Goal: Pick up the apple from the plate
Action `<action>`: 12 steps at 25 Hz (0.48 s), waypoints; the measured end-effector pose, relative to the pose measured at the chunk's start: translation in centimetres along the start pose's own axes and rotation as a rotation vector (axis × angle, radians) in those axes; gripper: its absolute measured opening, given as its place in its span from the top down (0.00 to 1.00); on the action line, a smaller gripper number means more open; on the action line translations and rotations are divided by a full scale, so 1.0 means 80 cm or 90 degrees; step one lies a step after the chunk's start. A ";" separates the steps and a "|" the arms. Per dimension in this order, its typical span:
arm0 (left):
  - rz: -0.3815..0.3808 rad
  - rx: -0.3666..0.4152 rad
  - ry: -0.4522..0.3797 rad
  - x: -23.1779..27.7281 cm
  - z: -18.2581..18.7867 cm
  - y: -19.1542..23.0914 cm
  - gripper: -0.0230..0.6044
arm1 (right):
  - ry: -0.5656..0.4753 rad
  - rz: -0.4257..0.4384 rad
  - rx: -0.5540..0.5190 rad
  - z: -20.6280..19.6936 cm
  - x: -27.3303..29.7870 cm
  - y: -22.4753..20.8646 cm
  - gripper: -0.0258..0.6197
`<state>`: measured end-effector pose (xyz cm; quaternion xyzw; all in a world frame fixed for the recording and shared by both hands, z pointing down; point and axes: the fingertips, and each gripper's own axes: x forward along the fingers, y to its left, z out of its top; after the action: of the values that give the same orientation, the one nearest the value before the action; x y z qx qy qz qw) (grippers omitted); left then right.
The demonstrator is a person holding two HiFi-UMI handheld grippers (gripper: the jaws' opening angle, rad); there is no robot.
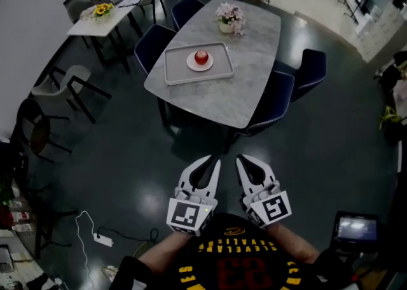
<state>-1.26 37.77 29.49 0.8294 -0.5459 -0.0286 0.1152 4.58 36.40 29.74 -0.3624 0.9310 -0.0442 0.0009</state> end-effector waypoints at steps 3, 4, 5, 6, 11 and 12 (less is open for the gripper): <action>-0.007 -0.012 0.007 0.013 0.004 0.034 0.89 | -0.005 0.000 -0.005 0.003 0.037 -0.003 0.95; -0.008 -0.012 0.006 0.016 0.006 0.044 0.89 | -0.002 -0.004 -0.007 0.001 0.047 -0.004 0.95; -0.009 -0.011 0.002 0.019 0.008 0.055 0.89 | 0.008 -0.009 -0.008 -0.003 0.056 -0.005 0.95; -0.008 -0.010 -0.002 0.021 0.010 0.065 0.89 | 0.022 -0.015 -0.008 -0.007 0.065 -0.007 0.95; -0.011 -0.026 0.000 0.037 0.017 0.098 0.89 | 0.062 -0.026 0.003 -0.017 0.103 -0.013 0.95; -0.009 -0.025 -0.001 0.040 0.017 0.103 0.89 | 0.063 -0.025 0.004 -0.018 0.107 -0.015 0.95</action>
<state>-7.62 31.53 30.24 0.8307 -0.5397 -0.0408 0.1307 -1.00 29.86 31.55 -0.3782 0.9223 -0.0653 -0.0451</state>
